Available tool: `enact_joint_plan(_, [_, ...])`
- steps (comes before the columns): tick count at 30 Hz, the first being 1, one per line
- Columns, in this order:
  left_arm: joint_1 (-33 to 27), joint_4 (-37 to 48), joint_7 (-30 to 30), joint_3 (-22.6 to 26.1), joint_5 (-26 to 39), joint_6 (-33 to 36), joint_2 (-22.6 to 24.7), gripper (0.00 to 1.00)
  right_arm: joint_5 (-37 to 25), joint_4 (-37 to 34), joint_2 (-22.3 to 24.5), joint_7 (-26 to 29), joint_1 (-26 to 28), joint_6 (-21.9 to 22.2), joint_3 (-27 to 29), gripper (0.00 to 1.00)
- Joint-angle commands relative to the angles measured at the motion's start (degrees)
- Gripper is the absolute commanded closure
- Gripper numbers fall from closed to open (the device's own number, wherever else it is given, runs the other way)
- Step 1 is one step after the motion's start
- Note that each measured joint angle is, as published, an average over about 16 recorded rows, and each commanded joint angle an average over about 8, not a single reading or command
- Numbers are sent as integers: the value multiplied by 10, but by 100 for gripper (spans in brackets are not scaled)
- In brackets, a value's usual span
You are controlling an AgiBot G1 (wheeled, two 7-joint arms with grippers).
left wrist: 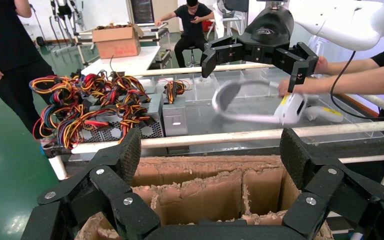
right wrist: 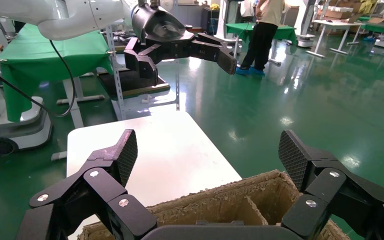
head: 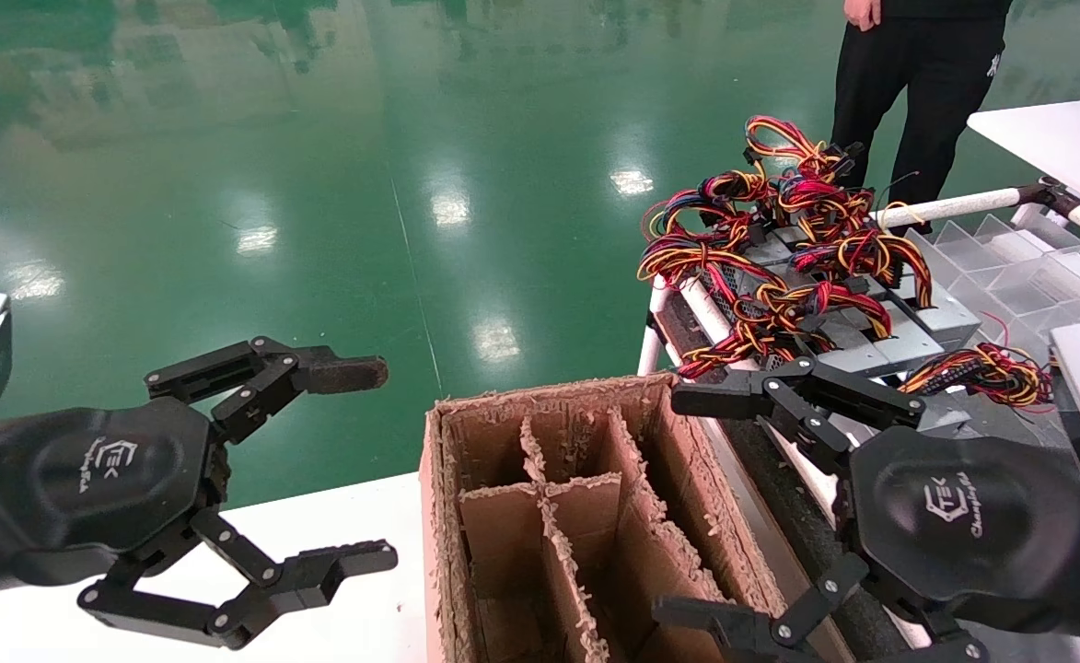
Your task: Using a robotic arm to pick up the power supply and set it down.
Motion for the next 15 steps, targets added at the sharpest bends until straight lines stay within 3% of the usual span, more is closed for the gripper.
enact_joint_plan(1, [0,0,0,0,0,0,0,0,0,0,0,0,0,0,0,0])
enact_joint_plan(15, [0,0,0,0,0,0,0,0,0,0,0,0,0,0,0,0])
